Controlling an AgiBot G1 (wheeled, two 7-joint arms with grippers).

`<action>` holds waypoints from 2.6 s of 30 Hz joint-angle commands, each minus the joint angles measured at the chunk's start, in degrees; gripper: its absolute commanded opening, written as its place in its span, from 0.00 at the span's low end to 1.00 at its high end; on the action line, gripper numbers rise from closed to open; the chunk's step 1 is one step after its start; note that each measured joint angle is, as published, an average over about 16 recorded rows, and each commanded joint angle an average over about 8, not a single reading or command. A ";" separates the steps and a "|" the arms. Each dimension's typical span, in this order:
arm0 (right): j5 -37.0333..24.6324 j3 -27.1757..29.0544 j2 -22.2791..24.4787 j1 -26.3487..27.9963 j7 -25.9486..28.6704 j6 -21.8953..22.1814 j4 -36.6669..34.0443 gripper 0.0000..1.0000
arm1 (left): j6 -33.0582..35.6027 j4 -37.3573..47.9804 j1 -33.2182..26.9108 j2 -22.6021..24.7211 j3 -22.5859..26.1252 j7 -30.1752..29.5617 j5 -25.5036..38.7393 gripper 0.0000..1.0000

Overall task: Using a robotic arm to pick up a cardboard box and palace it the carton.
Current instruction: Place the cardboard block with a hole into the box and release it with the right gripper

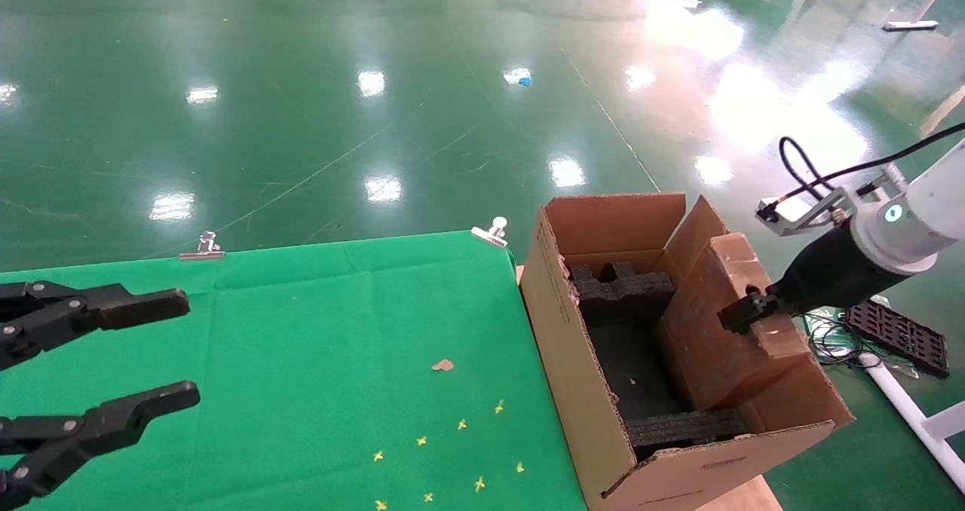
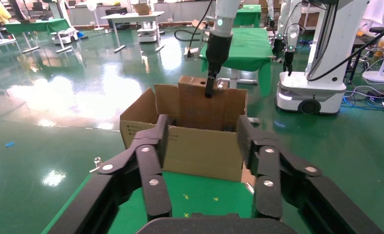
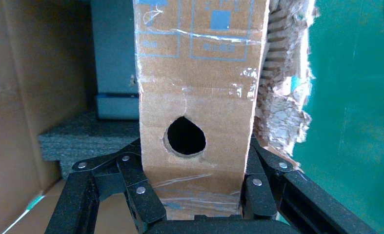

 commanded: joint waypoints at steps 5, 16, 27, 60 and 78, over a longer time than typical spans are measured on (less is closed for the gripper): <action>1.48 0.47 -1.56 -4.23 -1.76 2.66 -4.33 0.00 | -0.01 0.00 0.00 -0.01 0.02 0.01 -0.01 1.00; 4.92 2.10 -4.39 -13.46 -5.36 9.29 -9.80 0.00 | -0.03 0.00 -0.01 -0.02 0.06 0.03 -0.04 1.00; 8.27 4.15 -7.27 -19.89 -10.13 15.27 -13.99 0.05 | -0.04 0.00 -0.02 -0.04 0.10 0.05 -0.07 1.00; 7.06 3.37 -11.58 -18.55 -13.53 14.05 -21.15 1.00 | -0.09 0.00 -0.04 -0.08 0.20 0.10 -0.14 1.00; 6.89 3.29 -12.16 -15.86 -14.98 13.69 -21.71 1.00 | -0.11 0.00 -0.06 -0.11 0.26 0.13 -0.18 1.00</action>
